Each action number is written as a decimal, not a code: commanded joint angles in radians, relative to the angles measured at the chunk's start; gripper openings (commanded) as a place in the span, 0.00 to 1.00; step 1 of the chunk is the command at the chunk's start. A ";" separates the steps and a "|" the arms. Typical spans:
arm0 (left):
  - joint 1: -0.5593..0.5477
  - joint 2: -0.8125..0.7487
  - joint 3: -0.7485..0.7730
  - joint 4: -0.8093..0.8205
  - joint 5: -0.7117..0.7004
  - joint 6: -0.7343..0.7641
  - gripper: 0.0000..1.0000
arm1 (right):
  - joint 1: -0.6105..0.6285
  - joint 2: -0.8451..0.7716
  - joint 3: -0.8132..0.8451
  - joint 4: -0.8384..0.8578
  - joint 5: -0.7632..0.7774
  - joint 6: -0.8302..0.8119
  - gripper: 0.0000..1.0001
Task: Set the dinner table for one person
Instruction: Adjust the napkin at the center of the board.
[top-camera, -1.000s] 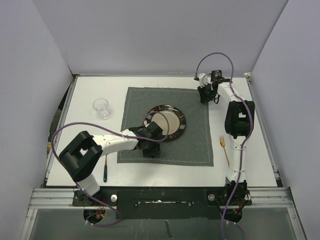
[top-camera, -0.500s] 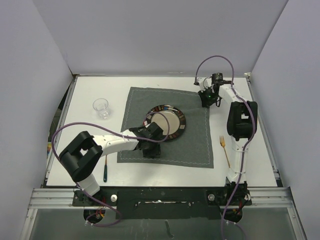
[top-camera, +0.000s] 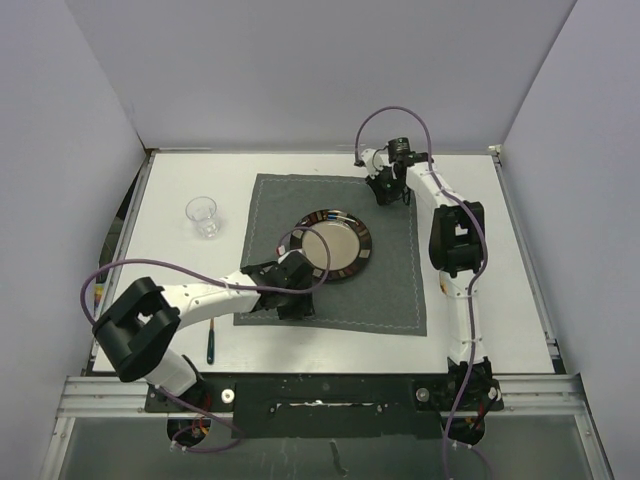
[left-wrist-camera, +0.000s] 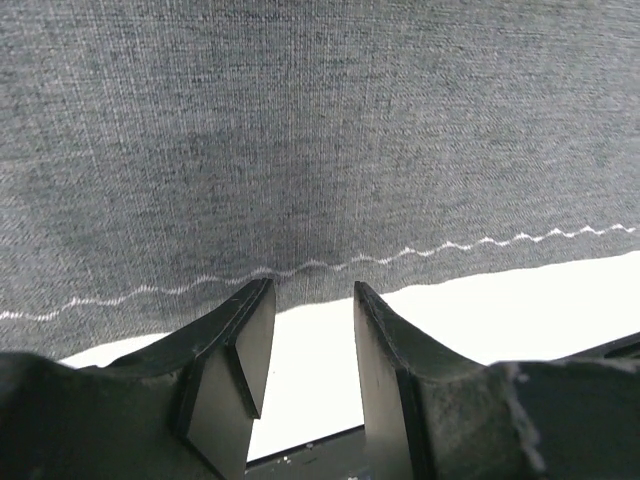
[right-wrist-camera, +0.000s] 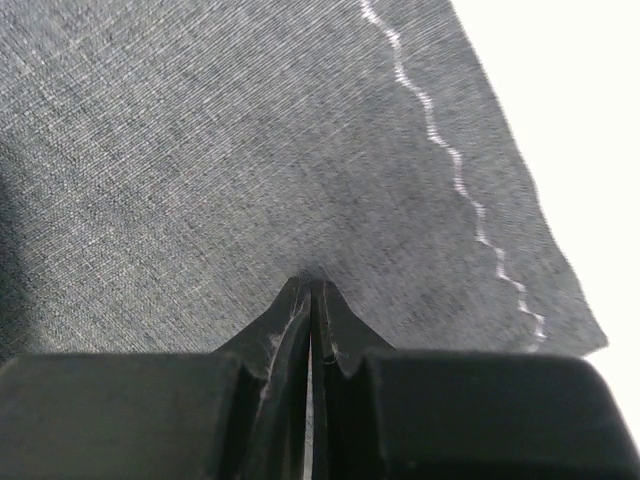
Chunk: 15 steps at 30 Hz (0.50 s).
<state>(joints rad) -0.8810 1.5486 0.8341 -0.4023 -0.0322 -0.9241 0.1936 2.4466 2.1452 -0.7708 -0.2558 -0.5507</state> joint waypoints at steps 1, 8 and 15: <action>-0.006 -0.121 0.005 -0.002 -0.036 -0.003 0.36 | -0.004 -0.007 0.034 0.017 0.034 0.007 0.00; -0.008 -0.176 0.030 -0.049 -0.063 0.017 0.36 | 0.011 -0.013 0.040 0.010 0.053 -0.017 0.00; -0.014 -0.321 0.122 -0.189 -0.187 0.098 0.36 | 0.021 -0.221 -0.082 0.140 0.038 0.054 0.00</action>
<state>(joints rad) -0.8867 1.3846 0.8349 -0.4862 -0.0990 -0.9012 0.1993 2.4466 2.1246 -0.7395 -0.2176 -0.5411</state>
